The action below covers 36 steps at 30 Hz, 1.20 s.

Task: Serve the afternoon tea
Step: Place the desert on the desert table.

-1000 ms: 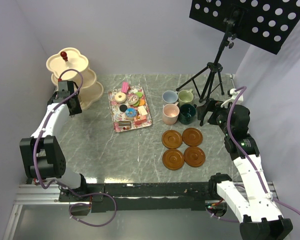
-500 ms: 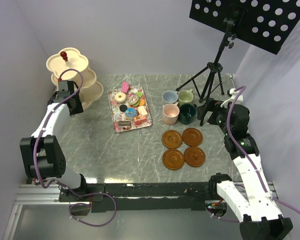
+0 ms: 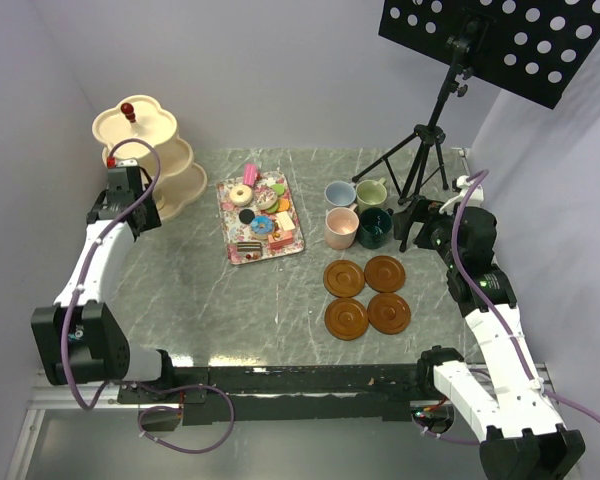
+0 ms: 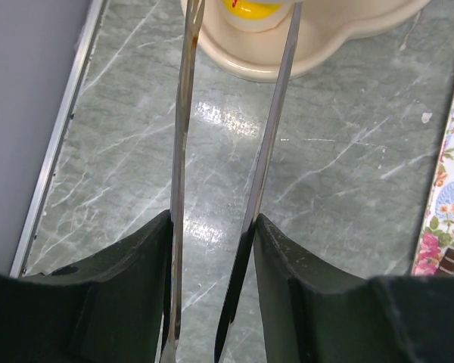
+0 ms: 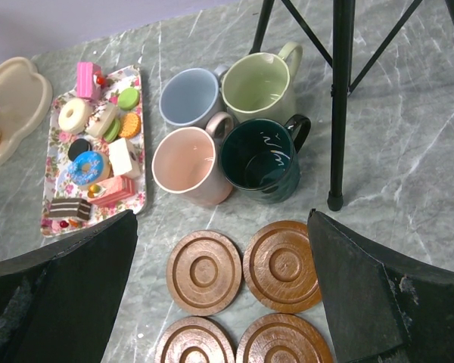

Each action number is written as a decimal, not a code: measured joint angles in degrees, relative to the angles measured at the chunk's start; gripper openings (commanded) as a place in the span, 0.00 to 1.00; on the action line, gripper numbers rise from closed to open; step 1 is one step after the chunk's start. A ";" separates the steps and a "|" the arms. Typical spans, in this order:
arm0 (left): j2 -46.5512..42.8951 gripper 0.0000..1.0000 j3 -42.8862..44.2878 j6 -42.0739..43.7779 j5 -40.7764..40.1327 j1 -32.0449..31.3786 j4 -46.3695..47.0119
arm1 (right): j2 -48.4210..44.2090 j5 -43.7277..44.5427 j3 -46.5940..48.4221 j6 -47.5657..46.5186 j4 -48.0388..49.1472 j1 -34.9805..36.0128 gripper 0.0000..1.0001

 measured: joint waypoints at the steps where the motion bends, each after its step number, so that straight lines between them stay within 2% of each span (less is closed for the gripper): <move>1: -0.90 0.49 -0.44 0.00 0.00 0.00 0.02 | 0.04 -0.04 0.02 0.00 0.02 0.00 1.00; 13: -8.13 0.44 -5.66 -1.16 0.98 -0.33 -4.04 | 0.04 -0.50 0.00 0.02 0.02 0.00 1.00; 18: -10.99 0.43 -6.27 -2.23 0.63 -2.95 -6.84 | 0.04 -1.22 0.00 0.22 0.04 0.00 1.00; 29: -16.11 0.43 -6.32 -10.03 -1.42 -18.34 -13.55 | -0.24 -1.57 -0.07 0.55 0.04 0.00 1.00; 32: -16.00 0.42 -5.64 -13.38 -1.64 -23.65 -14.21 | -0.66 -1.62 -0.22 0.74 0.02 0.00 1.00; 36: -13.60 0.42 -3.13 -15.69 -1.62 -27.39 -13.77 | -0.74 -1.79 -0.22 0.87 0.04 0.00 1.00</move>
